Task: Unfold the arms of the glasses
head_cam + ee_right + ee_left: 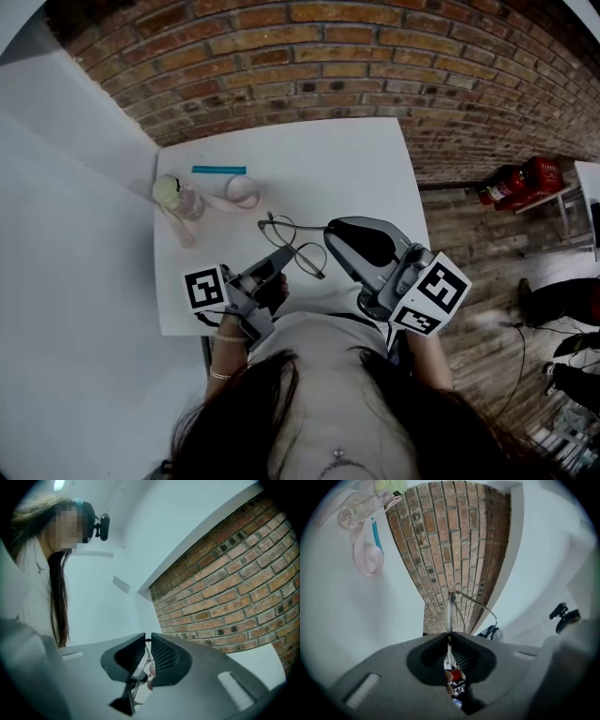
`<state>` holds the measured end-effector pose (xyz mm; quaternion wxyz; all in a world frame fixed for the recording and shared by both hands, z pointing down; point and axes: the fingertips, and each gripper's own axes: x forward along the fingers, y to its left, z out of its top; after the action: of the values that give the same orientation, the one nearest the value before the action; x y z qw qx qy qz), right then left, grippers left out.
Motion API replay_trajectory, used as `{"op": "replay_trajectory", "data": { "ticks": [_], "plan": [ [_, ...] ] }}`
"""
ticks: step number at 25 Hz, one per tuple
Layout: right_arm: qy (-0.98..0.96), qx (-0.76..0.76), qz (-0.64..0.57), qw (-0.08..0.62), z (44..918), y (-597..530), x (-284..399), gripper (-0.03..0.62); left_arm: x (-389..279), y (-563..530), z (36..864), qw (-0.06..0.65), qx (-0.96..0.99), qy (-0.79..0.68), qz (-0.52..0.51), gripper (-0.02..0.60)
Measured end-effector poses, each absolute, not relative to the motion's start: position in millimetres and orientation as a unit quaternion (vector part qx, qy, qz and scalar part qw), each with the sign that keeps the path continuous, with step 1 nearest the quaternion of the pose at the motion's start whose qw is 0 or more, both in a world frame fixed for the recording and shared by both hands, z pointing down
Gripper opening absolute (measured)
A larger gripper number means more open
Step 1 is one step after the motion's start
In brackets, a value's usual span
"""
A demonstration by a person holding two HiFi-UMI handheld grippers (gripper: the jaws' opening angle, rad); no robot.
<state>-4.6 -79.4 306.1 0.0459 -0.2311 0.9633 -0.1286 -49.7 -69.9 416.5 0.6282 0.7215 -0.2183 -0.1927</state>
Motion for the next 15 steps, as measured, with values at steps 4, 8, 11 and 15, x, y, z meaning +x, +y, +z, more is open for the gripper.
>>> {"op": "replay_trajectory", "data": {
  "ticks": [4, 8, 11, 15],
  "plan": [
    [0.963, -0.233, -0.125, 0.047, 303, -80, -4, 0.046, -45, -67, 419, 0.632, 0.723, -0.212, -0.181, 0.021],
    [0.964, -0.234, -0.121, 0.047, 300, -81, -3, 0.046, -40, -64, 422, 0.634, 0.726, -0.211, -0.166, 0.021],
    [0.963, -0.236, -0.118, 0.048, 298, -82, -2, 0.046, -37, -61, 425, 0.633, 0.728, -0.213, -0.153, 0.021],
    [0.963, -0.238, -0.113, 0.049, 295, -83, -1, 0.046, -36, -59, 430, 0.625, 0.738, -0.214, -0.135, 0.021]
  ]
}}
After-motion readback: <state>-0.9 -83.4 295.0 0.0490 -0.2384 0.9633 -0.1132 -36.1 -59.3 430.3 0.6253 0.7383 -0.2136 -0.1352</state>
